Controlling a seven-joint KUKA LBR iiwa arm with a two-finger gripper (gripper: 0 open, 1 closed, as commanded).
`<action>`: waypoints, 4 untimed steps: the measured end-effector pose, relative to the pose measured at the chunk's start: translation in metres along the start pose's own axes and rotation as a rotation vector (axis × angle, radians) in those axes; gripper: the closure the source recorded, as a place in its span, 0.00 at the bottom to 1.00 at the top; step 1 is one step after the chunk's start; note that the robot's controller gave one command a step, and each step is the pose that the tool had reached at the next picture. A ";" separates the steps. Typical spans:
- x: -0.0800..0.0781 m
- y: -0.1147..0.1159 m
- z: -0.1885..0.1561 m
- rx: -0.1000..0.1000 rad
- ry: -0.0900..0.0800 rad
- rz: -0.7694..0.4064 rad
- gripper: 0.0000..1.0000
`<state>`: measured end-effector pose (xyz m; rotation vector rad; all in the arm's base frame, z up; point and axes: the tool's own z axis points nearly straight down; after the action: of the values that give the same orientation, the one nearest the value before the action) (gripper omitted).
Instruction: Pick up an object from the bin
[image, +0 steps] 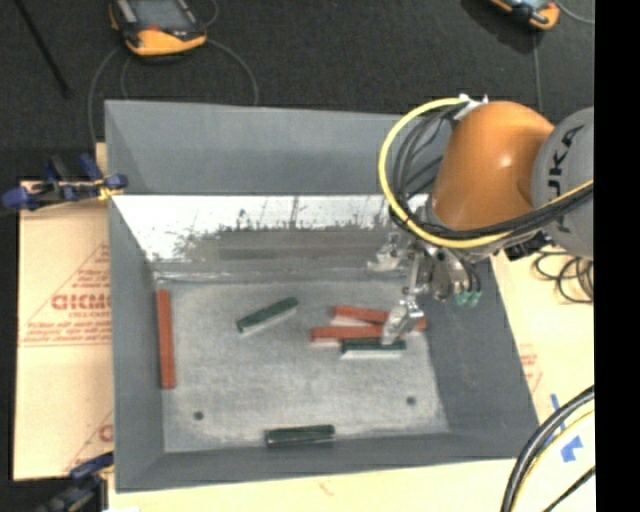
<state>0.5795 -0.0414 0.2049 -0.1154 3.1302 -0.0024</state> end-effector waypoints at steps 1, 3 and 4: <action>0.001 -0.011 0.059 0.001 0.001 -0.032 0.00; -0.016 -0.002 0.124 0.004 0.004 -0.309 0.00; -0.017 -0.001 0.124 0.004 -0.001 -0.309 0.00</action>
Offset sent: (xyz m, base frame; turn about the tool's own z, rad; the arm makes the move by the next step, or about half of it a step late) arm 0.0121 0.0040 -0.1349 -0.3141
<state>0.5974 -0.0417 0.0809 -0.5951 3.0741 -0.0105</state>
